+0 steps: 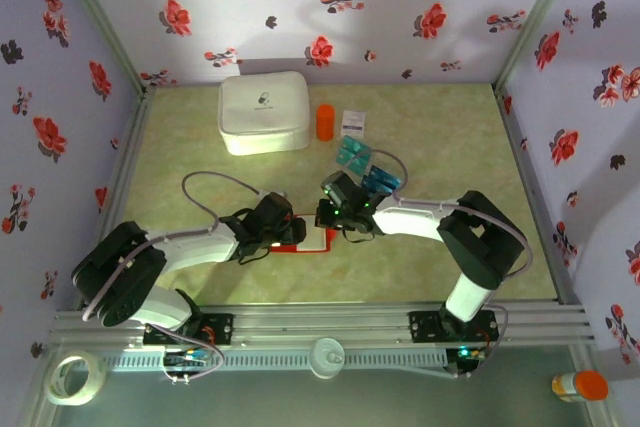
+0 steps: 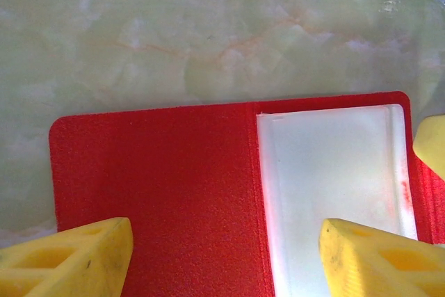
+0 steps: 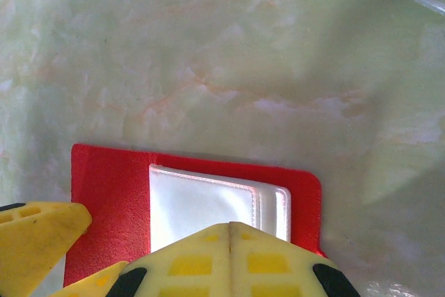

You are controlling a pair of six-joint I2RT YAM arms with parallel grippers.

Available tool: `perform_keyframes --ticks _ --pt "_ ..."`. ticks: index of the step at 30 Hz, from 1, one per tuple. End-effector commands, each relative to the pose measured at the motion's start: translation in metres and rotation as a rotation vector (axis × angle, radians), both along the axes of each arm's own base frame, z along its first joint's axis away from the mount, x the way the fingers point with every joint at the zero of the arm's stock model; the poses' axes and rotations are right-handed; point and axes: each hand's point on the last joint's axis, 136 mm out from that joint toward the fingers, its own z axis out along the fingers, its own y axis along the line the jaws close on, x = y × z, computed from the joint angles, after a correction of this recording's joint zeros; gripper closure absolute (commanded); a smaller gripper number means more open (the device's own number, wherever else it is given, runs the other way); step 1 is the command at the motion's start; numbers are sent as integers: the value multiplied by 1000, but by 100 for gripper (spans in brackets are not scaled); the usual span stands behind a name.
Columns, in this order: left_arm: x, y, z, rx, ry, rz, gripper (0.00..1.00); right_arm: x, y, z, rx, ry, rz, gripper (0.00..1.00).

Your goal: Put the credit cards into the card holder

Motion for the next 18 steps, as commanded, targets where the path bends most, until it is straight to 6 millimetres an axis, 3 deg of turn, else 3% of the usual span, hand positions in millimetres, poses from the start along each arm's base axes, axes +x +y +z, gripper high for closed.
perform_keyframes --ticks 1,9,18 --pt "-2 5 -8 41 -9 -13 29 4 -1 -3 -27 5 9 100" --pt "-1 5 -7 41 -15 -18 28 -1 1 -22 -33 50 22 100" --pt "-2 4 -9 45 -12 -31 27 -5 15 -29 48 100 20 100"
